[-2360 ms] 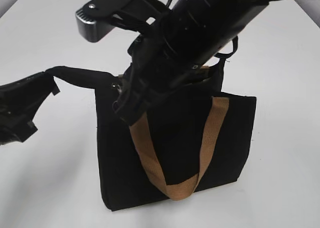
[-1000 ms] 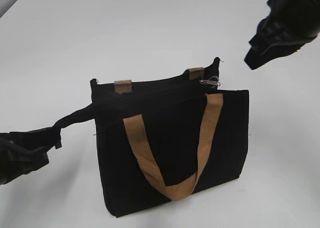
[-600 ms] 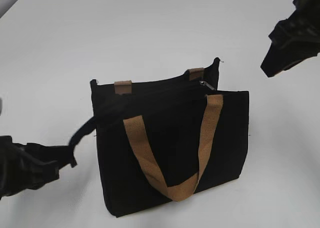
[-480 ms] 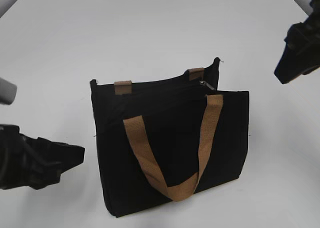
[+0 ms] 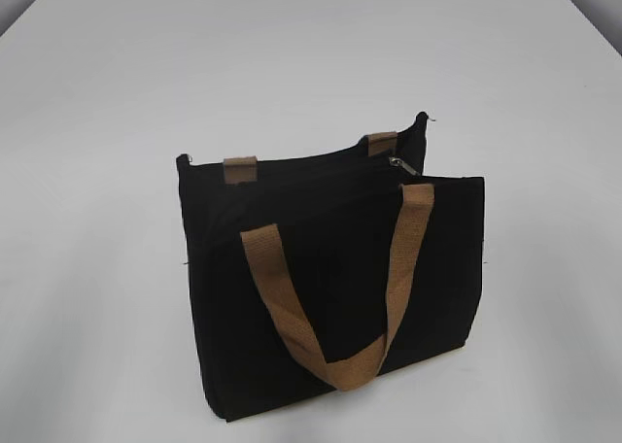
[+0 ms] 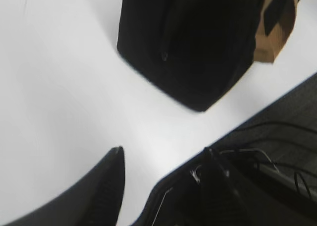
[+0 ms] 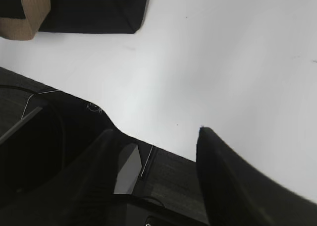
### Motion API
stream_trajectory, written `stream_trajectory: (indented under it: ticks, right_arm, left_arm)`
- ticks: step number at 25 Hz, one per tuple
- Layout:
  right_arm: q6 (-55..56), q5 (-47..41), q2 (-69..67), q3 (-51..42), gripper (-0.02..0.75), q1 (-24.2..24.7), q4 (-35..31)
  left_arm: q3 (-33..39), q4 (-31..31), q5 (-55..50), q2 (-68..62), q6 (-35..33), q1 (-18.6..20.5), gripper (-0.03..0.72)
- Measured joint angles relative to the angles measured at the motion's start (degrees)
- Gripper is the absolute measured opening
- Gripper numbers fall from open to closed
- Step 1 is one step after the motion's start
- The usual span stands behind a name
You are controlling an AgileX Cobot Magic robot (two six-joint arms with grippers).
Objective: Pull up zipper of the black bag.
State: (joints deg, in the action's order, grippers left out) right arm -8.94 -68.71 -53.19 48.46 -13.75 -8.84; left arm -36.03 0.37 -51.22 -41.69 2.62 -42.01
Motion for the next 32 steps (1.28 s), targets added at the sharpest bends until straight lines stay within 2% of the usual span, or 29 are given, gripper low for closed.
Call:
stream_trajectory:
  ticks: [7,14,22,28,32]
  right_arm:
    - [1.79,-0.88,24.65,-9.59,0.401,0.00,0.28]
    - [1.93,-1.28,43.53,-14.30,0.403,0.00,0.62]
    - [1.93,-1.56,51.23,-18.15,0.403,0.00,1.10]
    - [-0.96,4.47,51.28,-20.37,0.403,0.00,2.28]
    - [-1.43,5.41,51.28,-20.59,0.403,0.00,2.40]
  left_arm:
    - [0.00,0.43,-14.10,19.57,2.41,0.04,0.379]
    - [3.14,0.72,-18.55,40.70,2.77,0.04,0.379]
    - [5.24,0.99,-11.20,39.32,2.96,0.04,0.378]
    - [5.76,2.20,-9.74,38.96,2.96,0.04,0.374]
    - [5.76,2.35,-9.55,38.96,2.96,0.04,0.361]
